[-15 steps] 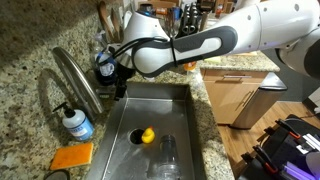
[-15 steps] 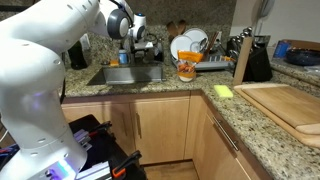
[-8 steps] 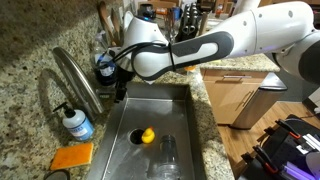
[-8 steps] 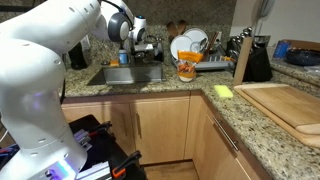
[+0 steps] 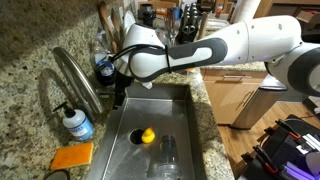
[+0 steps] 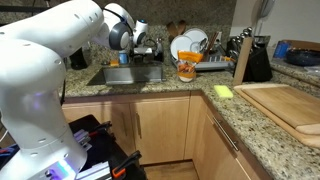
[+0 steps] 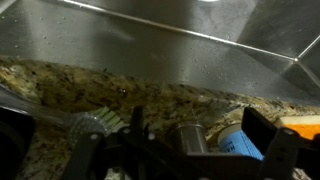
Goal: Open the tap
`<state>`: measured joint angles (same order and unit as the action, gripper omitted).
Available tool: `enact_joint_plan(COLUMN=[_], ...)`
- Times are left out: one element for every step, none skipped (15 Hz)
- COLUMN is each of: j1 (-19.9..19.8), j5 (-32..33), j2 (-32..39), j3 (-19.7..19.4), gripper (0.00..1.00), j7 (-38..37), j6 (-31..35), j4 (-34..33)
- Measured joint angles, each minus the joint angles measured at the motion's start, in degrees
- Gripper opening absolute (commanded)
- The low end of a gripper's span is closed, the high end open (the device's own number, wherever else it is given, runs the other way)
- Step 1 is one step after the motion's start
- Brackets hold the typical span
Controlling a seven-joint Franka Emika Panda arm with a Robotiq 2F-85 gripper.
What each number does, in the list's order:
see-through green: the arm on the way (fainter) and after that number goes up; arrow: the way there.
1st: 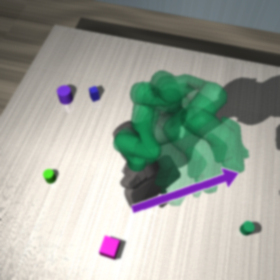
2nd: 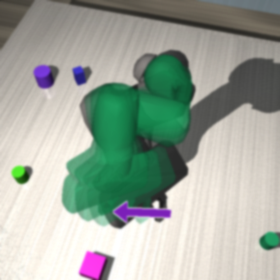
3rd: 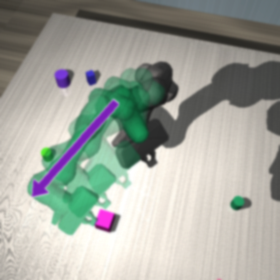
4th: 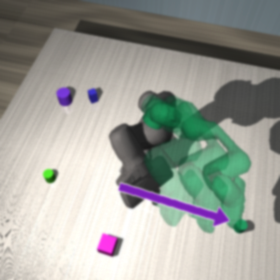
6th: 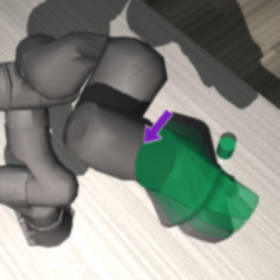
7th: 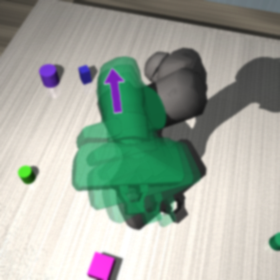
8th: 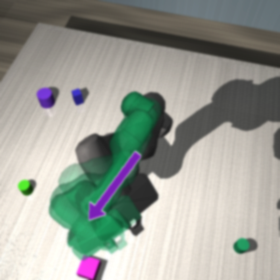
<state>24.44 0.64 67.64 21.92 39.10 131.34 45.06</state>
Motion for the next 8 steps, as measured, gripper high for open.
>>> enact_joint_plan(j1=[-0.01,-0.02,0.03,0.15,0.26,0.36,0.40,0.41], j5=[0.00,0.01,0.12,0.22,0.24,0.24,0.24,0.24], j2=[0.00,0.01,0.03,0.08,0.14,0.18,0.23,0.25], j3=[0.00,0.00,0.00,-0.04,-0.10,-0.17,-0.21,-0.23], gripper=[1.00,1.00,1.00,1.00,1.00,1.00,1.00,1.00], j7=[-0.01,-0.01,0.00,0.00,-0.01,-0.13,-0.19,-0.20], j6=[0.00,0.06,0.71,2.09,3.64,4.92,5.66,5.91], j4=[0.00,0.00,-0.01,-0.01,-0.01,-0.01,-0.01,-0.01])
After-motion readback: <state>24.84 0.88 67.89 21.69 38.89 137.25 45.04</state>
